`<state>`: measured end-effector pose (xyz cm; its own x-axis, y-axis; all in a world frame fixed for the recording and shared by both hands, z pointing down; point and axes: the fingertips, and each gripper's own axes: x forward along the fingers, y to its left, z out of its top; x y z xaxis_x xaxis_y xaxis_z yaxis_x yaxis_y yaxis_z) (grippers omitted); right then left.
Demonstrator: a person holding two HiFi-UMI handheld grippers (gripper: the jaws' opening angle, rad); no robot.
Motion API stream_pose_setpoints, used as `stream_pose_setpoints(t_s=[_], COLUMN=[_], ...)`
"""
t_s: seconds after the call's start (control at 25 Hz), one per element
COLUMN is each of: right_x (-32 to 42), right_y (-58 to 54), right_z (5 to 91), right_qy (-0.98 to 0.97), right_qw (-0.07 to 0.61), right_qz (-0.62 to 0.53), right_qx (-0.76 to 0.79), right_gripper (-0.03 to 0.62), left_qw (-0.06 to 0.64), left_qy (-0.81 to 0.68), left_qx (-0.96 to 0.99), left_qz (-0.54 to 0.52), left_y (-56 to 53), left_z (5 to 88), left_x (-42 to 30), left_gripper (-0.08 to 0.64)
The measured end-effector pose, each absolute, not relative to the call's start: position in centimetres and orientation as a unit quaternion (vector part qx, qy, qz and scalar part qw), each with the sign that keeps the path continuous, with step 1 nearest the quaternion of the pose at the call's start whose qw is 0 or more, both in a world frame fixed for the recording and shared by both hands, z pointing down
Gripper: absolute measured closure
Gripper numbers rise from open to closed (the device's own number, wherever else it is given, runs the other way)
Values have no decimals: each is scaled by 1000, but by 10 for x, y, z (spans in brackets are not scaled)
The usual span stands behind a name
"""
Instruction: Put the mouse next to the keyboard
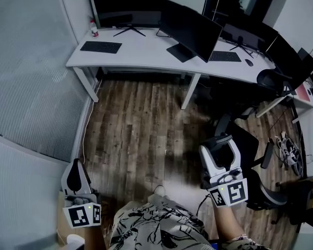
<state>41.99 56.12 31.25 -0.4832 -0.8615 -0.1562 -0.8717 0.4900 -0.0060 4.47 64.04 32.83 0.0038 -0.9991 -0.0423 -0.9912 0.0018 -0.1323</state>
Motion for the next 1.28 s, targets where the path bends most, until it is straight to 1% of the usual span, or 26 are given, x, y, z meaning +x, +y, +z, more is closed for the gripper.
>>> stream_pose_setpoints(t_s=[0.28, 0.52, 0.92, 1.28], right_x=[419, 406, 360, 317], right_y=[535, 511, 443, 386], right_z=[323, 323, 306, 298], right_qy=[871, 874, 869, 862], right_qw=[68, 75, 74, 72], right_qz=[21, 13, 32, 37], right_qx=[-485, -479, -489, -501], right_gripper=[287, 287, 288, 288], left_qw=[57, 52, 65, 58], left_qy=[714, 716, 710, 703], left_qx=[-697, -696, -701, -709], left_qz=[-33, -31, -18, -12], left_y=[628, 603, 524, 456], left_z=[331, 334, 322, 323], left_x=[58, 44, -7, -56], left_gripper=[563, 563, 563, 563])
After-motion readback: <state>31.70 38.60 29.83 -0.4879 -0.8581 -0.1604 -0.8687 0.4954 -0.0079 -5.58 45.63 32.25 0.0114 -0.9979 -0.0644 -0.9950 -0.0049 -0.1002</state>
